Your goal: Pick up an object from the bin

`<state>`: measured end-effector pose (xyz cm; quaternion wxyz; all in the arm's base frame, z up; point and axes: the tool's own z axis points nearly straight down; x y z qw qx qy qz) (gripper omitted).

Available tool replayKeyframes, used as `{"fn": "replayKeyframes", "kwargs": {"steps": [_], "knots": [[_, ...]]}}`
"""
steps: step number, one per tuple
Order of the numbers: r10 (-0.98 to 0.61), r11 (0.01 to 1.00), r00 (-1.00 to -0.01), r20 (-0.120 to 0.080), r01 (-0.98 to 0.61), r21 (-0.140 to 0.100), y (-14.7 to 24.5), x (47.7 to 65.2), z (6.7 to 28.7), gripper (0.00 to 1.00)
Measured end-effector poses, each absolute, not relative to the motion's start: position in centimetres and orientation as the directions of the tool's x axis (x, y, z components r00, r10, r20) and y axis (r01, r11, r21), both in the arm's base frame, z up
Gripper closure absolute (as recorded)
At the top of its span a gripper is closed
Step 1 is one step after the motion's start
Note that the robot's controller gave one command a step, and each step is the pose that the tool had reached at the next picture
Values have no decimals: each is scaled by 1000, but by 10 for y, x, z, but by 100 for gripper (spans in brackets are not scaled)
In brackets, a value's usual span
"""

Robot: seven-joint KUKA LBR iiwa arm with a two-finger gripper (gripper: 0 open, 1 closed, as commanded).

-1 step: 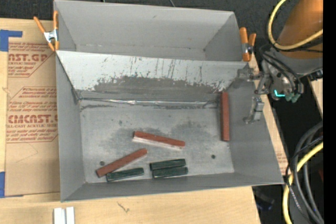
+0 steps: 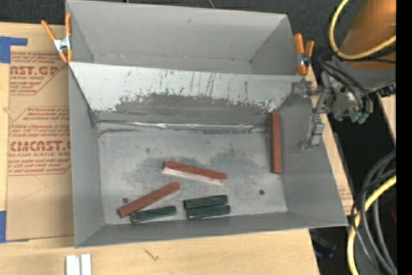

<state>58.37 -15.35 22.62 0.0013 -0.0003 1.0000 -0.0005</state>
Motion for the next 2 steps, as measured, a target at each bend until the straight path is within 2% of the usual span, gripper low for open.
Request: {"fn": "replayKeyframes", "kwargs": {"steps": [1, 2], "knots": [[-112, 994, -994, -4, -112, -2, -119, 580, 202, 0], [-157, 988, -987, -8, -157, -1, -108, 583, 142, 0]]}}
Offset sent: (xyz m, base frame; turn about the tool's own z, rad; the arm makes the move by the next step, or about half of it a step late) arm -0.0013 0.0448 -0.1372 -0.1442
